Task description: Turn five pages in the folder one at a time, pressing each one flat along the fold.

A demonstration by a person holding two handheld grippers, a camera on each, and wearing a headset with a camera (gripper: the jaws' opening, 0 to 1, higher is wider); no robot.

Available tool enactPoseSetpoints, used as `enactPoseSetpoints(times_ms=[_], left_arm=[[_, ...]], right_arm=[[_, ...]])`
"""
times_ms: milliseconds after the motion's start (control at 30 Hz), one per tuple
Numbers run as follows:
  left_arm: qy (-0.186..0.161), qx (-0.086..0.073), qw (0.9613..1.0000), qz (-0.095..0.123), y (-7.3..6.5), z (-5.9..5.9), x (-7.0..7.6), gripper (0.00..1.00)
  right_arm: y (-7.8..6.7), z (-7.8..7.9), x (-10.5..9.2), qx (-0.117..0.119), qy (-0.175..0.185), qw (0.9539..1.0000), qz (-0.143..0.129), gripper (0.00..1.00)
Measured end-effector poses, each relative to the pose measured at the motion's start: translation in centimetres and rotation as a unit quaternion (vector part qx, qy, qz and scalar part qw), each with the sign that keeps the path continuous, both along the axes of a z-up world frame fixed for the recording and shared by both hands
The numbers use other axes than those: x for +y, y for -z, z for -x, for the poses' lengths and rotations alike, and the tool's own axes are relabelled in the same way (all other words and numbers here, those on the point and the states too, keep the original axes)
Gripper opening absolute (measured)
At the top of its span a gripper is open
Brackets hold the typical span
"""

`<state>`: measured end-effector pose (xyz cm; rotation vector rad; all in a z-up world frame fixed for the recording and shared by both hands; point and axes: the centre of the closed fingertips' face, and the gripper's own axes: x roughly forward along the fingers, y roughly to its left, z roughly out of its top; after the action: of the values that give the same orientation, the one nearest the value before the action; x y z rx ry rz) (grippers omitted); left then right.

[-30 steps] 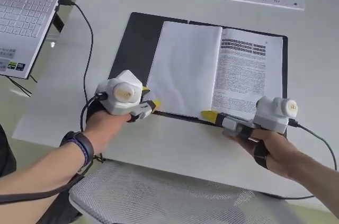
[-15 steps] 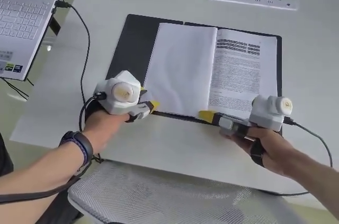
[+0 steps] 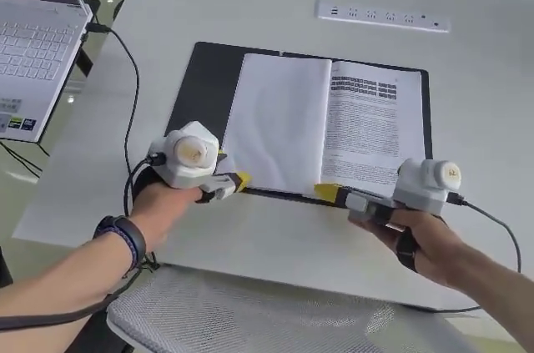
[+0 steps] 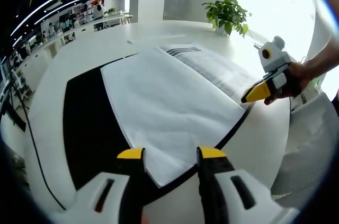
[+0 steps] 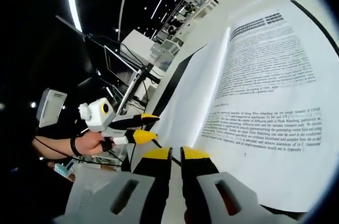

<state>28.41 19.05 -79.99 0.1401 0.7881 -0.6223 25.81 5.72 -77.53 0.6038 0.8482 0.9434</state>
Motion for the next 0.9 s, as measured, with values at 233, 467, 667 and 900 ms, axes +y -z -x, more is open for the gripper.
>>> enactPoseSetpoints(times_ms=[233, 467, 667, 900], left_arm=[[0.016, -0.013, 0.9998, 0.003, -1.8, 0.4, -0.3, 0.42], [0.024, -0.033, 0.9992, 0.004, -4.1, 0.5, -0.3, 0.45], [0.026, -0.048, 0.9983, 0.019, -5.7, 0.3, 0.1, 0.45], [0.025, -0.066, 0.9971, 0.028, -8.1, 1.1, 0.3, 0.50]], right_arm=[[-2.1, -1.9, -2.7, -0.069, 0.006, 0.9964, 0.048, 0.17], [-3.0, -2.2, -5.7, -0.107, 0.006, 0.9893, 0.099, 0.27], [-4.2, -1.6, -8.4, -0.133, 0.011, 0.9818, 0.135, 0.34], [-5.9, -0.7, -11.3, -0.157, 0.015, 0.9721, 0.174, 0.47]])
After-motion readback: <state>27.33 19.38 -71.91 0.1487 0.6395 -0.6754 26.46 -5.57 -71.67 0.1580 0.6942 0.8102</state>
